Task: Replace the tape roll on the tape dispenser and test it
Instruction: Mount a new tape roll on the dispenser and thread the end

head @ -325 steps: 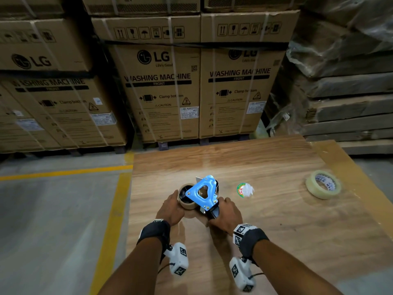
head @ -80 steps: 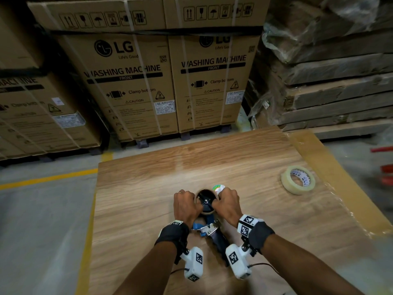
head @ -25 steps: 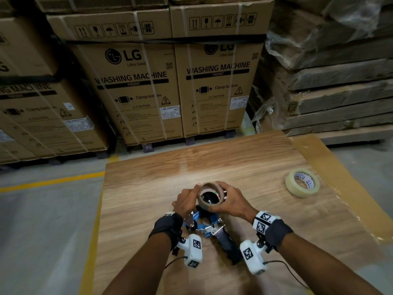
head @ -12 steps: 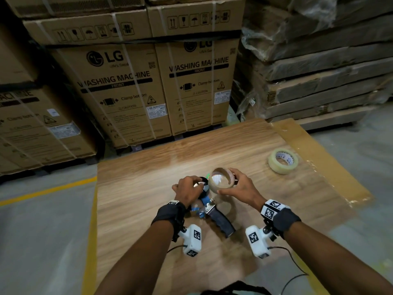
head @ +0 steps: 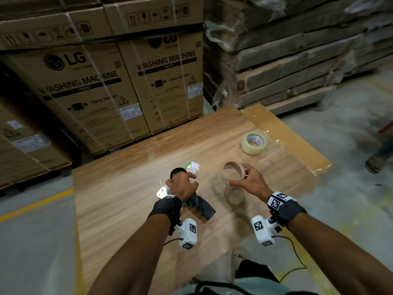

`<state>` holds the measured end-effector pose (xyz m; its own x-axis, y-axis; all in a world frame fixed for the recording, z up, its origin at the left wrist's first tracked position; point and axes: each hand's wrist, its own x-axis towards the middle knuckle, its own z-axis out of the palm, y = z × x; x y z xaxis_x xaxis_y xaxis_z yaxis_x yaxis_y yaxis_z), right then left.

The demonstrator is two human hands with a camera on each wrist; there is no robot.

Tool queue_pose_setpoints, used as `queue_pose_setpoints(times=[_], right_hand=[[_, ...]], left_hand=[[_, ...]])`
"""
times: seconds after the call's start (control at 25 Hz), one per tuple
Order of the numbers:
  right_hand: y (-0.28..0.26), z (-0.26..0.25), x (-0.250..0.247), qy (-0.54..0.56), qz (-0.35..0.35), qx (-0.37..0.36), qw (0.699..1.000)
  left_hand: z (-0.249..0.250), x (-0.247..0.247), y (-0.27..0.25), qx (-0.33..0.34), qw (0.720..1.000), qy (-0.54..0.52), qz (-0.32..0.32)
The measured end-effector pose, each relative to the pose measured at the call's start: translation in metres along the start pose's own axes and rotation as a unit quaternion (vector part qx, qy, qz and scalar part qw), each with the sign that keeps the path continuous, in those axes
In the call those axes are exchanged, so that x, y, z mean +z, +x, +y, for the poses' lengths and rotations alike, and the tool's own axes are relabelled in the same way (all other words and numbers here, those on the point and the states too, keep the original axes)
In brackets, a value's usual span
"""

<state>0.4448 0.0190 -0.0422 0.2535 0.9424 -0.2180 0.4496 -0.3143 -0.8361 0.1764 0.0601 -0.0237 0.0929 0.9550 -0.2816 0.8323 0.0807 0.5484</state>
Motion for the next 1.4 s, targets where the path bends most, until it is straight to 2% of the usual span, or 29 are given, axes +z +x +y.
queue_pose_setpoints(times=[0.16,0.36,0.68,0.92,1.04,1.24,1.4], right_hand=[[0.005,0.028,-0.025,-0.045,0.022,0.034,0.998],[0.015,0.057,-0.054,-0.08,0.009,0.063,0.995],[0.039,0.088,-0.08,-0.114,-0.01,0.063,0.991],[0.042,0.09,-0.084,-0.13,-0.041,0.064,0.989],[0.044,0.091,-0.086,-0.138,-0.048,0.061,0.987],[0.047,0.079,-0.086,-0.192,-0.056,0.07,0.977],[0.048,0.061,-0.078,-0.249,-0.069,0.04,0.965]], left_hand=[[0.007,0.009,-0.002,-0.013,1.0,0.012,0.02],[0.012,0.022,-0.003,-0.036,0.998,0.0,0.046],[0.025,0.035,-0.011,-0.089,0.992,0.0,0.088],[0.04,0.041,-0.019,-0.124,0.987,-0.032,0.102],[0.04,0.044,-0.025,-0.112,0.986,-0.037,0.114],[0.033,0.047,-0.028,-0.1,0.978,-0.084,0.162],[0.03,0.038,-0.032,-0.092,0.965,-0.126,0.21]])
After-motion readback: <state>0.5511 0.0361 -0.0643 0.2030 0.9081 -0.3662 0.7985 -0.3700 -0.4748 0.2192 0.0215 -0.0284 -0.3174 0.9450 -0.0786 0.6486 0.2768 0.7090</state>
